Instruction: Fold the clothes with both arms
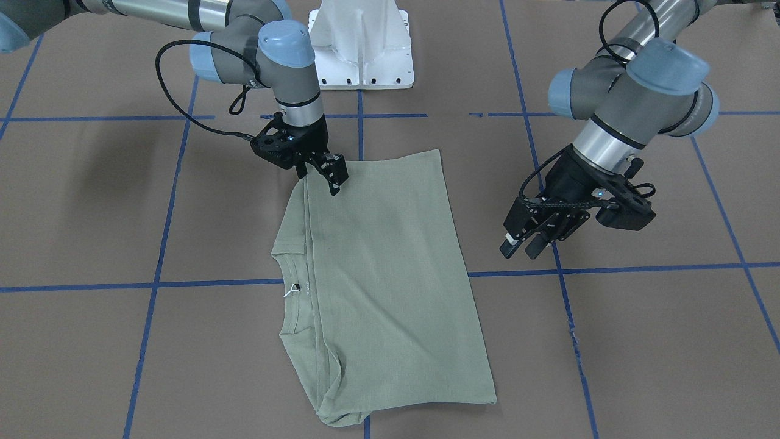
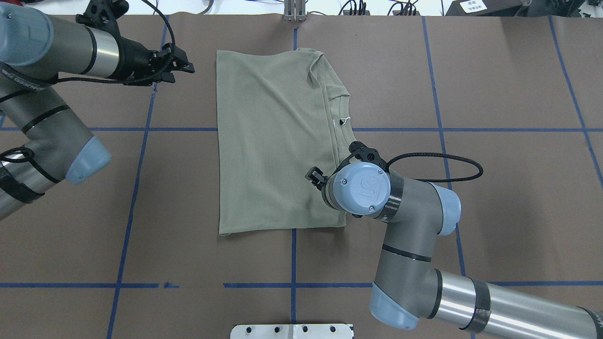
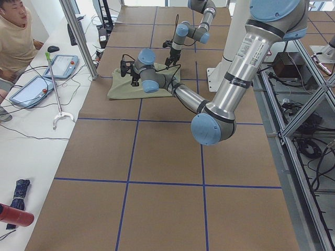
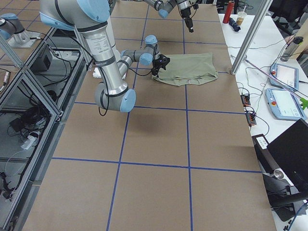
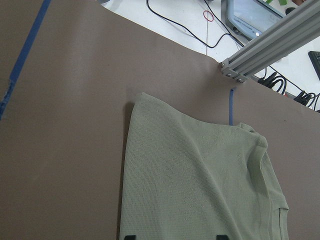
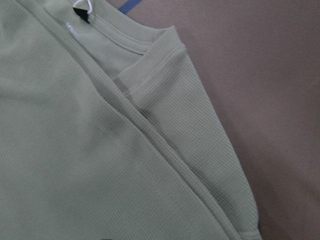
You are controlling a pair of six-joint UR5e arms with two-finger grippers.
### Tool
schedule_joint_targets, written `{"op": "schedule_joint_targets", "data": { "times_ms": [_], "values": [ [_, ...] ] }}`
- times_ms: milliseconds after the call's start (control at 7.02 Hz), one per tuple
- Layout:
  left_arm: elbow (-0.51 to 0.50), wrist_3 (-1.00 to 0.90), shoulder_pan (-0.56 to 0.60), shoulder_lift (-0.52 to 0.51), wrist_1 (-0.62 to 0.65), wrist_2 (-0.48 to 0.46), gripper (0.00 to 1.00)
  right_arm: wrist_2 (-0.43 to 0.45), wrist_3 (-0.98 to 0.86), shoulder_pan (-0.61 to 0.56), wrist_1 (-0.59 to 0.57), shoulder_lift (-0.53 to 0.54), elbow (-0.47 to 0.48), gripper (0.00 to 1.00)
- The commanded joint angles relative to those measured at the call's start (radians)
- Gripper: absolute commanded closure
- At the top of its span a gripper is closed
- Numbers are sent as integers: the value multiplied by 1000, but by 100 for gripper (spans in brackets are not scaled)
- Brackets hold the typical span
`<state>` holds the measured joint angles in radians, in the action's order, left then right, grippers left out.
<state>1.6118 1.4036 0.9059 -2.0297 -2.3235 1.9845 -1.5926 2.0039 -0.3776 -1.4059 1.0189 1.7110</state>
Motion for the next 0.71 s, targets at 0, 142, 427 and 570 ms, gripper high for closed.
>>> {"op": "schedule_joint_targets", "data": {
  "times_ms": [0, 142, 427, 570],
  "values": [
    [0, 3, -1, 0, 0, 1, 38, 6, 44, 22, -1, 15, 1, 20],
    [0, 20, -1, 0, 0, 1, 38, 6, 44, 23, -2, 24, -1, 24],
    [-4, 21, -4, 0, 0, 1, 38, 20, 44, 22, -2, 41, 6, 79],
    [-6, 21, -5, -1, 0, 1, 38, 26, 44, 22, -2, 41, 7, 100]
  ]
}}
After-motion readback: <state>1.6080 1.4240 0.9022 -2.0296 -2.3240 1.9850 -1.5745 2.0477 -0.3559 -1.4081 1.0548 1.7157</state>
